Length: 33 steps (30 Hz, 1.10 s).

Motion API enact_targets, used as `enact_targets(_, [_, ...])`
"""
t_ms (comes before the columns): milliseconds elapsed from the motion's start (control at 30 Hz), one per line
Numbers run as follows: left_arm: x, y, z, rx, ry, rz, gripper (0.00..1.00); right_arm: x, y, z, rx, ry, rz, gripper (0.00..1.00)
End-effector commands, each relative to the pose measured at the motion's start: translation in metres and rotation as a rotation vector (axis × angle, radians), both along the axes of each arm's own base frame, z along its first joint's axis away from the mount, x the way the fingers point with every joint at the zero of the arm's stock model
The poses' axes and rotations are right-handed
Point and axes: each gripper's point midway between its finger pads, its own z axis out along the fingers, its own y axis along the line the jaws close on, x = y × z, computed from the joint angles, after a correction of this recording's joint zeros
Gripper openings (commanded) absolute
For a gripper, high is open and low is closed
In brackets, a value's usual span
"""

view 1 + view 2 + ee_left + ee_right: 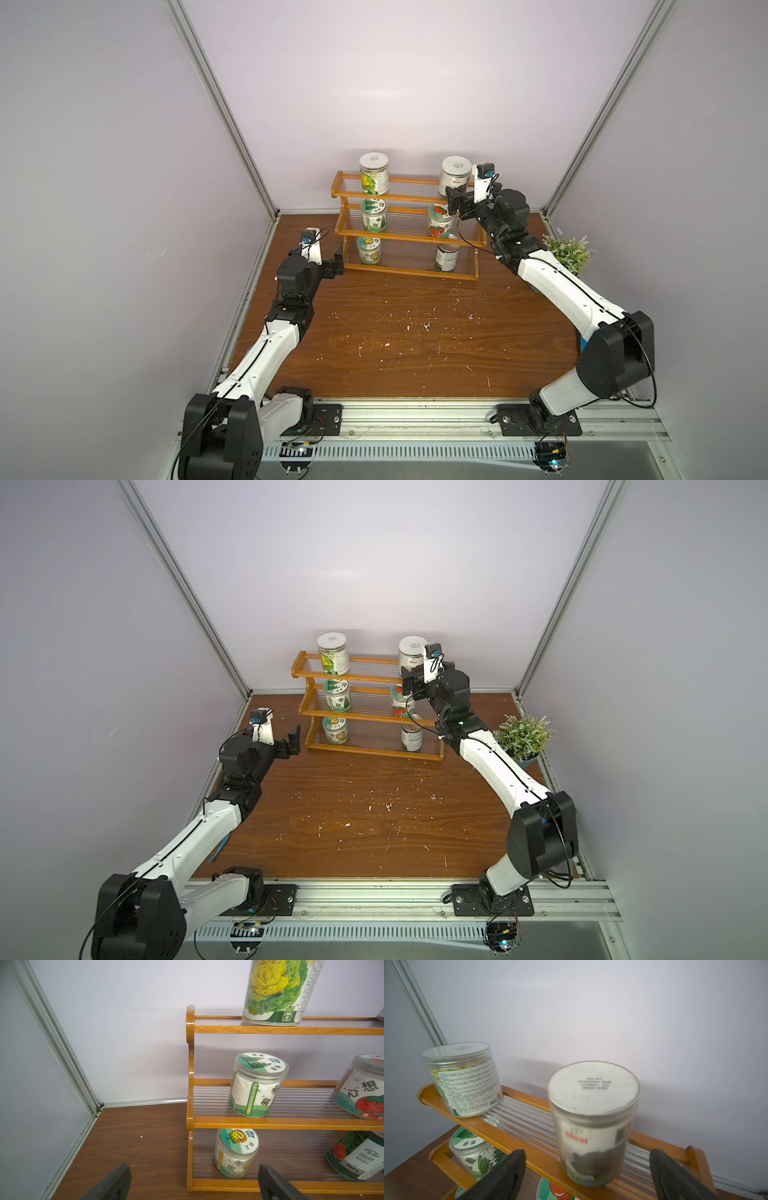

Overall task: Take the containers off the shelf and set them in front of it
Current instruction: 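Pick up a container from the shelf.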

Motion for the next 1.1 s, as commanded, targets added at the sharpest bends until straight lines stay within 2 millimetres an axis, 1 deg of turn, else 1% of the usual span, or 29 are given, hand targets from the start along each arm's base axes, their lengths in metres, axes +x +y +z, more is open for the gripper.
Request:
enact_targets(0, [-0.001, -0.006, -0.001, -0.012, 0.000, -0.022, 0.99, 0.002, 0.000, 0.034, 0.016, -0.088, -0.017, 0.99])
enact_targets(100, [-0.002, -0.005, -0.001, -0.013, -0.002, -0.022, 0.99, 0.009, 0.004, 0.036, 0.012, -0.098, -0.018, 0.99])
enact_targets(267, [-0.002, -0.004, -0.001, -0.011, -0.003, -0.015, 0.99, 0.021, 0.010, 0.031, 0.002, -0.099, -0.019, 0.99])
enact_targets(533, [-0.003, -0.003, -0.002, -0.010, 0.000, -0.009, 1.00, 0.033, 0.007, 0.027, 0.014, -0.130, -0.062, 0.99])
enact_targets(600, [-0.003, -0.002, -0.001, -0.011, -0.003, -0.008, 1.00, 0.034, 0.007, 0.027, 0.019, -0.141, -0.066, 0.99])
enact_targets(700, [-0.003, -0.002, 0.000, -0.009, -0.005, -0.006, 1.00, 0.034, 0.001, 0.029, 0.040, -0.168, -0.101, 0.99])
enact_targets(800, [-0.003, -0.001, 0.000, -0.010, -0.006, -0.001, 1.00, 0.031, -0.004, 0.030, 0.073, -0.204, -0.125, 0.99])
enact_targets(900, [-0.004, -0.001, 0.001, -0.008, -0.008, 0.000, 1.00, 0.029, -0.002, 0.030, 0.088, -0.222, -0.107, 0.99])
enact_targets(1067, [-0.004, 0.000, 0.002, -0.006, -0.011, 0.005, 1.00, 0.037, 0.004, 0.028, 0.083, -0.216, -0.092, 0.99])
